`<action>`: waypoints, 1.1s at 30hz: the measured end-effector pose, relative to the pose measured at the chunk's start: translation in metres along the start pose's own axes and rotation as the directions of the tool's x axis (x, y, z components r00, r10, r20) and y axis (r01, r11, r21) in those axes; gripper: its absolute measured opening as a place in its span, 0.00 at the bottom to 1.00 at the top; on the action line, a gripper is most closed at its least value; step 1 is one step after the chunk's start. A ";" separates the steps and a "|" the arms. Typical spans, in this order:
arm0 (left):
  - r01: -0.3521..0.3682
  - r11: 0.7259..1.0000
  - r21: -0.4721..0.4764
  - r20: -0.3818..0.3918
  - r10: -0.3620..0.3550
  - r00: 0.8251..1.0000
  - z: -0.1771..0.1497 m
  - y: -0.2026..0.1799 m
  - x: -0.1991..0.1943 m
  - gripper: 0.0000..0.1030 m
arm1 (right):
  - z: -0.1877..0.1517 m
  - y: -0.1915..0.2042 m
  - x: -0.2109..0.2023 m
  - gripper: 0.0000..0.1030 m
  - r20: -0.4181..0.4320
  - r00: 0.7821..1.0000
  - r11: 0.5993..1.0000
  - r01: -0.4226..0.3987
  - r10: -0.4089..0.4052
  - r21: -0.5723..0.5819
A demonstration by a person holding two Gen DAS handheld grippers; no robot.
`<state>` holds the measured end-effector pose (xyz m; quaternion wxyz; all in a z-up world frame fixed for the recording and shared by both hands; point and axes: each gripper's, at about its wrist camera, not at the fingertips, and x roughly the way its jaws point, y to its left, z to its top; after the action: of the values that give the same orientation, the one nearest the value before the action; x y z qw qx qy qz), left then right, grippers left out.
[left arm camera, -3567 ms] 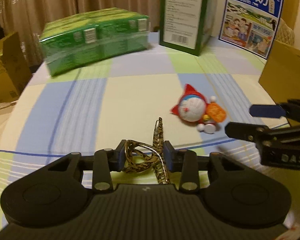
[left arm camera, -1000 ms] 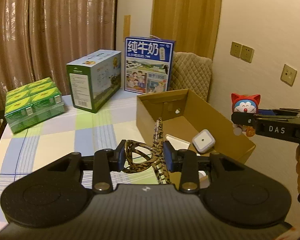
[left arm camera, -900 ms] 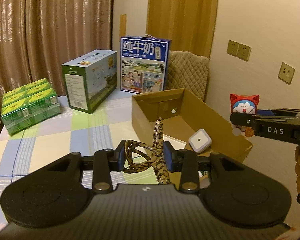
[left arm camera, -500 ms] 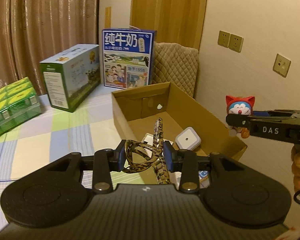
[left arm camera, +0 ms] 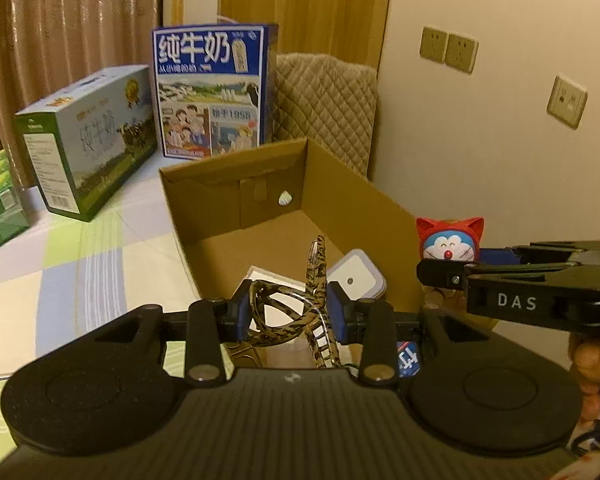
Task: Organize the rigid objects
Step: 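Lower the lanyard into the box and open the left tool, then lower the Doraemon figurine into the box and open the right tool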
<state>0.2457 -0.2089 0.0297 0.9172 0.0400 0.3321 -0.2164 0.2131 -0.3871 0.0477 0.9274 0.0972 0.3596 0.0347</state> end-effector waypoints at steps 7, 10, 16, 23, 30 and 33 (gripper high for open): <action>-0.015 1.000 -0.001 -0.043 0.015 0.999 -0.010 0.000 0.027 0.32 | -0.005 -0.005 0.015 0.39 -0.019 1.000 1.000 -0.004 0.004 0.007; -0.018 1.000 0.006 -0.037 0.018 0.999 -0.010 0.000 0.031 0.32 | -0.005 -0.006 0.020 0.39 -0.024 1.000 1.000 -0.004 0.004 0.009; -0.036 0.999 0.012 -0.005 0.036 0.999 -0.003 0.004 0.024 0.41 | -0.002 -0.006 0.024 0.39 -0.024 1.000 1.000 -0.009 0.009 0.010; -0.055 0.998 -0.007 -0.006 0.055 0.998 -0.005 0.014 0.013 0.41 | -0.004 -0.002 0.028 0.39 -0.033 0.999 0.999 -0.028 0.029 0.020; -0.053 0.998 -0.025 -0.016 0.052 0.998 -0.007 0.018 0.008 0.40 | -0.005 0.006 0.030 0.39 -0.039 0.998 0.999 -0.043 0.044 0.015; -0.048 0.998 -0.034 -0.017 0.048 0.999 -0.008 0.019 0.006 0.40 | -0.005 0.007 0.031 0.39 -0.043 0.998 0.999 -0.046 0.047 0.012</action>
<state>0.2535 -0.1922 0.0182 0.9200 0.0340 0.3419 -0.1884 0.2327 -0.3751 0.0252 0.9178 0.1100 0.3774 0.0563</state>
